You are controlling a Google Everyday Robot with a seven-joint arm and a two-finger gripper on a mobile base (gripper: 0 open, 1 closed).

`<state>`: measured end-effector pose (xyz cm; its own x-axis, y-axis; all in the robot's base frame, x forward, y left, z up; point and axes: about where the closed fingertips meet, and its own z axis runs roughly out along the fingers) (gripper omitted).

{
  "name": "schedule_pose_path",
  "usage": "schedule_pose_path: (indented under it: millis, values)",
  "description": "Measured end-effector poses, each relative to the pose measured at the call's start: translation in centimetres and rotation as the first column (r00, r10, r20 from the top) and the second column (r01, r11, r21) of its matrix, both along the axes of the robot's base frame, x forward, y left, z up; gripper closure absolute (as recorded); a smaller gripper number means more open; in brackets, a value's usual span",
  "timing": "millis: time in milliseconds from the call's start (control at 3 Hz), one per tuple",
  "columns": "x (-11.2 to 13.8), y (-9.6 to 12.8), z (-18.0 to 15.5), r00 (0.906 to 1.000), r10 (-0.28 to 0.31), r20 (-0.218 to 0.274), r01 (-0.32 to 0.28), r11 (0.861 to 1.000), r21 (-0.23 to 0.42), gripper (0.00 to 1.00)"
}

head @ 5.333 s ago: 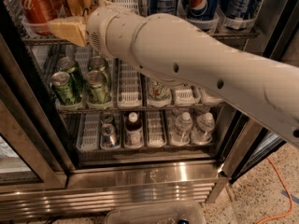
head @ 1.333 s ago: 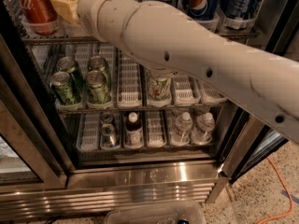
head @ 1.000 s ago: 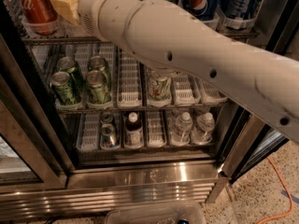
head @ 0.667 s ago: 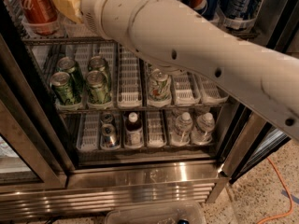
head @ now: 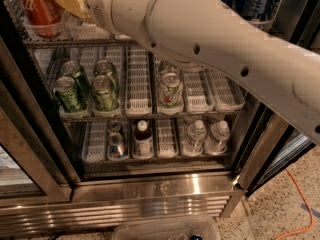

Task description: Pick orange can from middle shelf of fridge

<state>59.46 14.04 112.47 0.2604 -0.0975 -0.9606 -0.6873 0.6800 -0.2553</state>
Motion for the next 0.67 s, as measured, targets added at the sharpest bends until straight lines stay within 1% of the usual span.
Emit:
schedule_pose_path:
  millis: [333, 667]
  values:
    - [-1.1, 0.2, 0.5, 0.9984, 0.056, 0.010, -0.056, 0.998, -0.026, 1.00]
    - [-2.3, -0.1, 0.3, 0.9948, 0.102, -0.005, -0.102, 0.993, -0.067, 1.00]
